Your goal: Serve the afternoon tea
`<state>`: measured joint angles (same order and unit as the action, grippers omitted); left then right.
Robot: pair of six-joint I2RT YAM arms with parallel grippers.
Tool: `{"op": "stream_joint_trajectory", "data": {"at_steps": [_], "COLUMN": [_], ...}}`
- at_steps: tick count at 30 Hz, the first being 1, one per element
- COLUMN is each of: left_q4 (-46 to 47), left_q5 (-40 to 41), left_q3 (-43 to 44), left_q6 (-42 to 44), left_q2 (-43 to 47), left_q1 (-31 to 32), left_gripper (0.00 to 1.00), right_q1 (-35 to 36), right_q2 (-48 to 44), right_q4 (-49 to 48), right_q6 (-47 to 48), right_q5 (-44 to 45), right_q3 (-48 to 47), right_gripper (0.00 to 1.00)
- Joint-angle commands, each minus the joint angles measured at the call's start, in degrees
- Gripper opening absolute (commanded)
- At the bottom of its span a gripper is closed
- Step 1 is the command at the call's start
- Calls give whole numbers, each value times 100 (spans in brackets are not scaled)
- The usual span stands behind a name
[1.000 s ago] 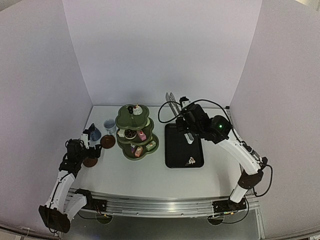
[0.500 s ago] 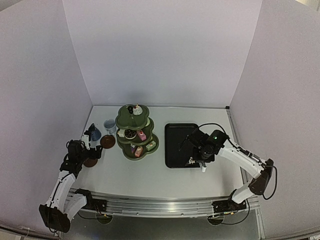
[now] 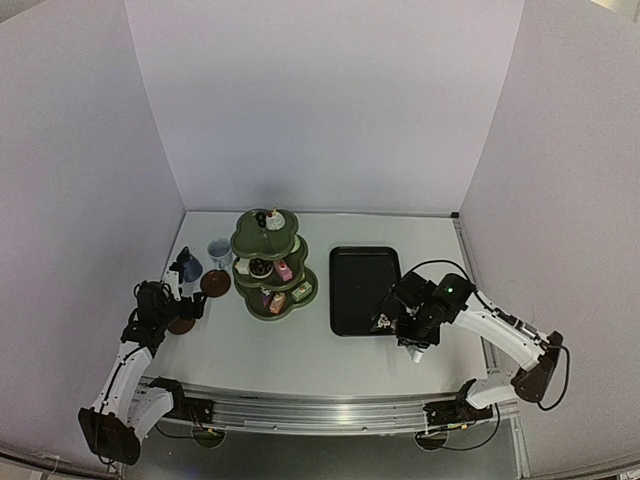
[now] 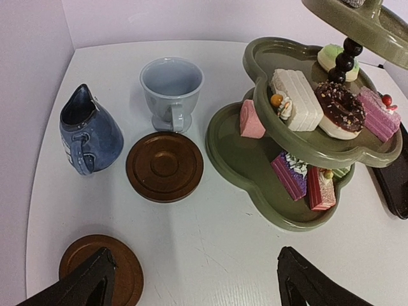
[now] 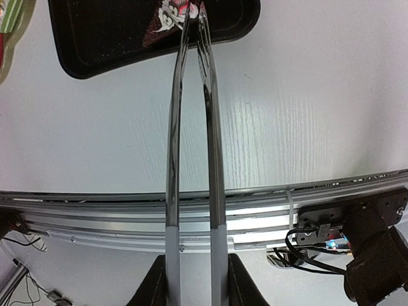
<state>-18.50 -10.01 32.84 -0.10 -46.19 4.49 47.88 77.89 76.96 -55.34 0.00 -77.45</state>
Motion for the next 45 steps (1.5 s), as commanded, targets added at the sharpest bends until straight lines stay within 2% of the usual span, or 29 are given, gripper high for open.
{"op": "stream_joint_trajectory", "data": {"at_steps": [1,18,31,45], "left_q4": [294,228,201,205], "left_q5": [-91,17,46,73], "left_q3": [41,108,44,-6], "left_q6": [-48,1,150,168], "left_q2": [-20,-50,-17,35], "left_q1": [-21,-22,-25,-29], "left_gripper": [88,88,88,88], "right_q1": [-47,-326,-350,-529], "right_q2": [255,1155,1228,1877], "right_q4": [628,236,525,518], "right_q6": [63,691,703,1178], "right_q5": [-269,-62,-232,-11], "right_q3": [64,-371,-802,-1304], "right_gripper": [24,23,22,21]}}
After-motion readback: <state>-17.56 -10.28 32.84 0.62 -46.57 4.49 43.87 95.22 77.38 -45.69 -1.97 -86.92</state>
